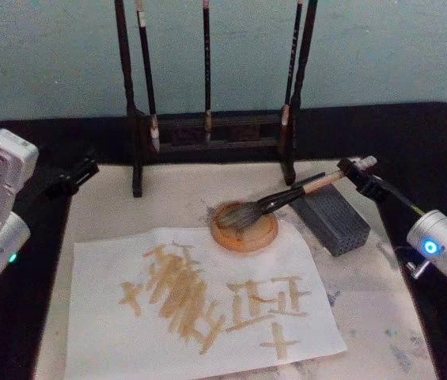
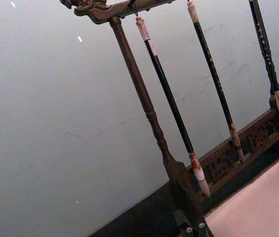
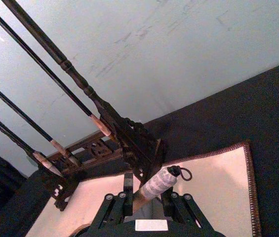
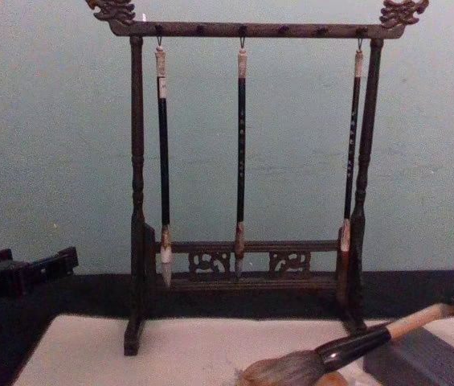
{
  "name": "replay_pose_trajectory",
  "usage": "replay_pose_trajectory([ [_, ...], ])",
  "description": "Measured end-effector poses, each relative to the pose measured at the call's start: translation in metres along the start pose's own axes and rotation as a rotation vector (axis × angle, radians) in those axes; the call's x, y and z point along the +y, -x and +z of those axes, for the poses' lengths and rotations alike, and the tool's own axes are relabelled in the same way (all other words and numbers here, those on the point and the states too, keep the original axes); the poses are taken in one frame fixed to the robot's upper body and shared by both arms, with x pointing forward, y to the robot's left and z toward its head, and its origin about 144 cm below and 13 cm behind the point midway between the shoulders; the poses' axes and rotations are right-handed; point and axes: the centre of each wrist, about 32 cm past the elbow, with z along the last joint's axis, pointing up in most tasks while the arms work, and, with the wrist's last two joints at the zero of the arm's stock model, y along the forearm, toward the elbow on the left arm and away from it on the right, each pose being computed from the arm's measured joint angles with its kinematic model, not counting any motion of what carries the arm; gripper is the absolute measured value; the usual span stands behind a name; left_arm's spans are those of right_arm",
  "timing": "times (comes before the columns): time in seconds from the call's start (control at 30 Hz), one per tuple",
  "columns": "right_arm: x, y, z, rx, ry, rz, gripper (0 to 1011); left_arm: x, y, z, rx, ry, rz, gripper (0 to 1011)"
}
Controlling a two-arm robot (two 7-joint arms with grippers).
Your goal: Pick up the brush from the inkstone, write on the paper, then place the brush back to its original position.
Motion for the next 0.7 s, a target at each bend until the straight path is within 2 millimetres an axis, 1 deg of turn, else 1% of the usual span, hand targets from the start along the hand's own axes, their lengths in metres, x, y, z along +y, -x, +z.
replay_pose_trajectory([
  [0.7,-0.0002,0.0008,0.0,-0.003,-0.003,0.002,302,0.0,0.0,0.0,0.0,0.0,0.0,1002],
])
